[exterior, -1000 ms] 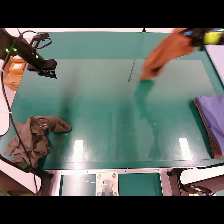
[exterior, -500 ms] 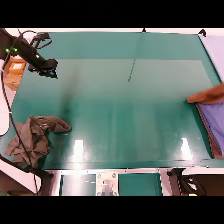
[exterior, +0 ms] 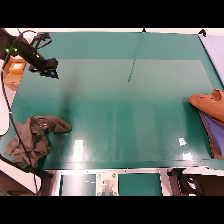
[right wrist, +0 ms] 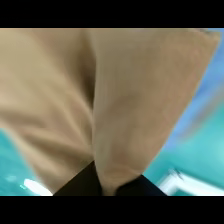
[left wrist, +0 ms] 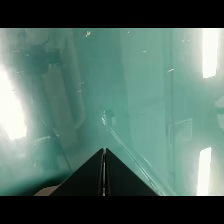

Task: Fold the shirts.

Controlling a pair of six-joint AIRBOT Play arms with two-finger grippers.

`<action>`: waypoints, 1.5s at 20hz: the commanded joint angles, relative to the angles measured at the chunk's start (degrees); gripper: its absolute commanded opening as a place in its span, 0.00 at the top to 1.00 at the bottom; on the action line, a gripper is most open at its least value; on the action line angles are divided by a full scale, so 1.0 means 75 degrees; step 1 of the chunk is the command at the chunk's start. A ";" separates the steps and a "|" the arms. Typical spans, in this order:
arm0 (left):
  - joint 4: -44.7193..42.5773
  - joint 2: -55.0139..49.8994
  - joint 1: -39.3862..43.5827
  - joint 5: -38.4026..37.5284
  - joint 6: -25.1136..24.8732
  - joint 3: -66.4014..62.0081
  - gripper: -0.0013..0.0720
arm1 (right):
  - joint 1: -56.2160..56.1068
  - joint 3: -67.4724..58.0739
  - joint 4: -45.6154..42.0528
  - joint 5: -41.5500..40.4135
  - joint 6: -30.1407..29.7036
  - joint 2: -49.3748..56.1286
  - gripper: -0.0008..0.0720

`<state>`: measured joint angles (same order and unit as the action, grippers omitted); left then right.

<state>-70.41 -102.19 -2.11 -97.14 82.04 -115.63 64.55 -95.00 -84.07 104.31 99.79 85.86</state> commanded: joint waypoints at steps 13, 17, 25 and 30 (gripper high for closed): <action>-0.0015 0.1262 0.0522 0.0096 0.0411 0.1020 0.95 | -0.3072 0.1285 0.2582 -0.2830 -0.1247 -0.0947 0.96; -0.0015 0.3217 0.1279 0.1131 0.0714 0.3692 0.95 | -0.5097 0.3856 0.2582 -0.3672 -0.1699 -0.2771 0.96; -0.0064 0.6956 0.2226 0.2809 0.1856 0.8976 0.95 | -0.8134 0.7513 0.2649 -0.4657 -0.1743 -0.4943 0.96; -0.0099 0.7058 0.2226 0.2655 0.1859 0.9125 0.95 | -0.8498 0.7516 0.2751 -0.4479 -0.1716 -0.4934 0.96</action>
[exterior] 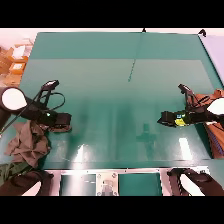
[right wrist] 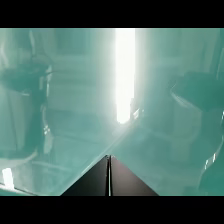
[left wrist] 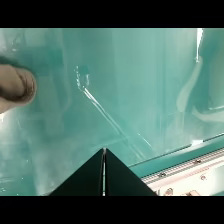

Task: Fold the shirts.

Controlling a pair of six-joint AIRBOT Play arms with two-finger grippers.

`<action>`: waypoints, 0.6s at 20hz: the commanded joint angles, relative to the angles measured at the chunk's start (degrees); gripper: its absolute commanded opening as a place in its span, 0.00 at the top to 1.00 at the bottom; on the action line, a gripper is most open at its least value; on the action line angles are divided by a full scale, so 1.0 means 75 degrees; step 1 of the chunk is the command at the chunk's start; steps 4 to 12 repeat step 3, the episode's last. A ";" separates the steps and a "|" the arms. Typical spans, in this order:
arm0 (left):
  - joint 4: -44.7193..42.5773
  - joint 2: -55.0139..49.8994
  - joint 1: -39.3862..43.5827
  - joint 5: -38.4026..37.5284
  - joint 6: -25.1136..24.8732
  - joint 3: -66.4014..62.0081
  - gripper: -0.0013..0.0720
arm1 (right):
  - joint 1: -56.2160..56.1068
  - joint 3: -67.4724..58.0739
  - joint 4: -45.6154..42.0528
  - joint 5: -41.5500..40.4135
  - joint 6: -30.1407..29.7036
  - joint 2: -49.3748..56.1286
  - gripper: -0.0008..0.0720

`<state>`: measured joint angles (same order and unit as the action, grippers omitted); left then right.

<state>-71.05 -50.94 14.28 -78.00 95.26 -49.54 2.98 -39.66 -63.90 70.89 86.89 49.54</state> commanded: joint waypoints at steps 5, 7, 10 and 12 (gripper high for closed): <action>-0.0015 0.0224 0.0041 0.0140 0.0099 0.0312 0.95 | -0.0289 0.0137 0.0061 -0.0023 0.0003 -0.0090 0.96; -0.0015 0.0224 0.0041 0.0140 0.0099 0.0312 0.95 | -0.0289 0.0137 0.0061 -0.0023 0.0003 -0.0090 0.96; -0.0015 0.0224 0.0041 0.0140 0.0099 0.0312 0.95 | -0.0289 0.0137 0.0061 -0.0023 0.0003 -0.0090 0.96; -0.0015 0.0224 0.0041 0.0140 0.0099 0.0312 0.95 | -0.0289 0.0137 0.0061 -0.0023 0.0003 -0.0090 0.96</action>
